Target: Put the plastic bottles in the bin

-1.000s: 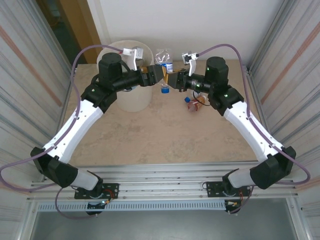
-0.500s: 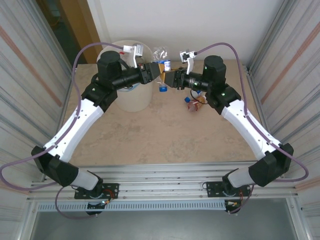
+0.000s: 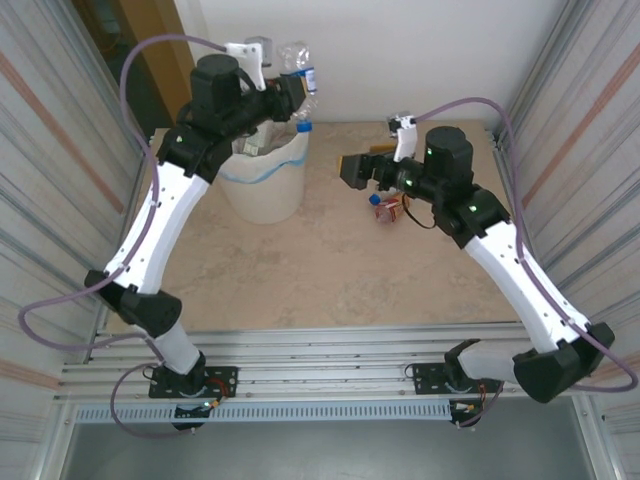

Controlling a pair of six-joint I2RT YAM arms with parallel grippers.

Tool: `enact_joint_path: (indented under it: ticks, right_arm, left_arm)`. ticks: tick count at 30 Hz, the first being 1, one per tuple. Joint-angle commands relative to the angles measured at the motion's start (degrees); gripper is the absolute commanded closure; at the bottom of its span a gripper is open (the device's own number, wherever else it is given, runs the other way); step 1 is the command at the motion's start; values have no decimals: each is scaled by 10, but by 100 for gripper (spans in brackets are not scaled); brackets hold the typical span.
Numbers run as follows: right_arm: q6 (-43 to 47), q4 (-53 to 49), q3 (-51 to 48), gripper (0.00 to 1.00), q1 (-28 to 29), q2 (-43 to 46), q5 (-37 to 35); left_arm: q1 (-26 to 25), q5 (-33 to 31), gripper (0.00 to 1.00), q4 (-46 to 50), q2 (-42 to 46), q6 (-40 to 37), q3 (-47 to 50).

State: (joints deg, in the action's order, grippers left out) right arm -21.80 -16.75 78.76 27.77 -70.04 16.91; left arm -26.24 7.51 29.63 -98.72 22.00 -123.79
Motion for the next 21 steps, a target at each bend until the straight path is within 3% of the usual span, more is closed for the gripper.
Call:
enact_joint_path:
  ticks: [1, 10, 21]
  right_arm:
    - [4, -51, -31, 2, -9, 40, -85]
    - [-1, -77, -81, 2, -18, 87, -116]
    - [-21, -73, -117, 2, -19, 96, -115]
  left_arm:
    - [29, -53, 76, 79, -50, -25, -58]
    - [56, -76, 76, 64, -133, 22, -131]
    - [62, -137, 73, 46, -165, 77, -90]
